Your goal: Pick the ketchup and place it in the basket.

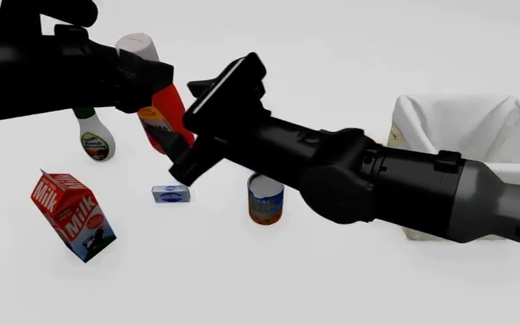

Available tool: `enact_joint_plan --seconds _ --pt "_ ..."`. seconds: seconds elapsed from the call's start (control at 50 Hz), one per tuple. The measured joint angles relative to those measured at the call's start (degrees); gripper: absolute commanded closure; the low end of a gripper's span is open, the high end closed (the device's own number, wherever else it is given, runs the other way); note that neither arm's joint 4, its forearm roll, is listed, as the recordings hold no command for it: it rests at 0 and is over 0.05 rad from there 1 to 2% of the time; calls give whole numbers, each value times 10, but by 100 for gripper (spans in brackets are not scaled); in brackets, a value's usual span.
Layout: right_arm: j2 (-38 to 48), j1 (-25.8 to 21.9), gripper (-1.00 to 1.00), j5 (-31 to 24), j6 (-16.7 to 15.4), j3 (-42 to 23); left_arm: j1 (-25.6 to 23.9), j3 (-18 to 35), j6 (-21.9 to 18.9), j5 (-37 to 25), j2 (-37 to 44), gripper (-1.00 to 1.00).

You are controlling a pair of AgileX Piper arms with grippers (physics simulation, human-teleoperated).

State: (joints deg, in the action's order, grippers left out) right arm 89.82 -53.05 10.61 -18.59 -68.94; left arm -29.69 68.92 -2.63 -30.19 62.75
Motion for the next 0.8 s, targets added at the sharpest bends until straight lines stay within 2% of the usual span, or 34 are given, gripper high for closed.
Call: enact_joint_plan --seconds 0.58,0.6,0.8 --pt "59 9 -100 13 13 -45 6 4 0 -6 3 100" --pt "61 9 100 14 13 -46 6 4 0 -6 2 100" --pt "78 13 100 20 17 -57 10 5 5 -10 2 100"
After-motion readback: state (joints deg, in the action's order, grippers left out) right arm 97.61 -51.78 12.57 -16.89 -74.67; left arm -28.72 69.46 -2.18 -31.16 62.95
